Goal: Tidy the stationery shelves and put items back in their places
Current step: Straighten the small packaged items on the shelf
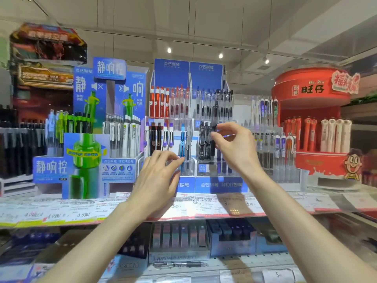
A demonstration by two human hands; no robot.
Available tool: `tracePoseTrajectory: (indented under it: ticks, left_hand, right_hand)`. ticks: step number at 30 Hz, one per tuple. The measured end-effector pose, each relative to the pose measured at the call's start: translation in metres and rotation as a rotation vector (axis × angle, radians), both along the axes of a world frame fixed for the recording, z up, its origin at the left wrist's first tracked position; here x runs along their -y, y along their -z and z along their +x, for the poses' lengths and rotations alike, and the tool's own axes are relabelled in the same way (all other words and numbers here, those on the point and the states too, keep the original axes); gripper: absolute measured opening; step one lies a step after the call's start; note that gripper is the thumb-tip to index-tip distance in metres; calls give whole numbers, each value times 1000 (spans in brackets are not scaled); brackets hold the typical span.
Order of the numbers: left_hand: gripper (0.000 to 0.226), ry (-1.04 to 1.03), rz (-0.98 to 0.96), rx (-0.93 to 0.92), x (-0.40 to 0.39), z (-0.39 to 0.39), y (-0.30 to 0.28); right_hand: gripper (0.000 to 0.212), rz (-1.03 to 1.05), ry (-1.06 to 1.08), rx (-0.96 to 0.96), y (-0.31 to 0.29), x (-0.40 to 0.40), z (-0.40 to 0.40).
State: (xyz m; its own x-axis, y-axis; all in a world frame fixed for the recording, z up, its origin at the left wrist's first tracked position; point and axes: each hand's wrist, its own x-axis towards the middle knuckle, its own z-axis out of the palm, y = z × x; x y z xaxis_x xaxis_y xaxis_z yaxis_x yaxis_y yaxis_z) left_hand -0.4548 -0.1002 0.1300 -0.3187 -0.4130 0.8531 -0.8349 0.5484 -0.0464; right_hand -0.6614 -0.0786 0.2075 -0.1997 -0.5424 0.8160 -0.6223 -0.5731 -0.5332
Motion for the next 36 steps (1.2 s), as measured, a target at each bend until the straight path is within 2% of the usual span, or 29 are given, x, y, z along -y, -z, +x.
tracePoseTrajectory:
  ticks: [5,12,20,26,30,36]
  left_hand:
    - [40,9,0,-36,3,-1,2]
    - [39,20,-7,-53,3,-1,3]
    - [39,35,6,-73,3,-1,5]
    - [41,58,36,-82,0,0,4]
    - [41,145,85,-92,-3,7,4]
    - [36,229,77,-197,-25,20,18]
  right_hand:
    - [29,-5,58,12,1,8,11]
    - [26,107,179,-175,6,8,11]
    - [9,173,308,-267,10,8,15]
    - [20,146,255,-224,17,2,15]
    - [28,148,128,-130,27,-6,12]
    - [35,99,25,-170,58,-35,7]
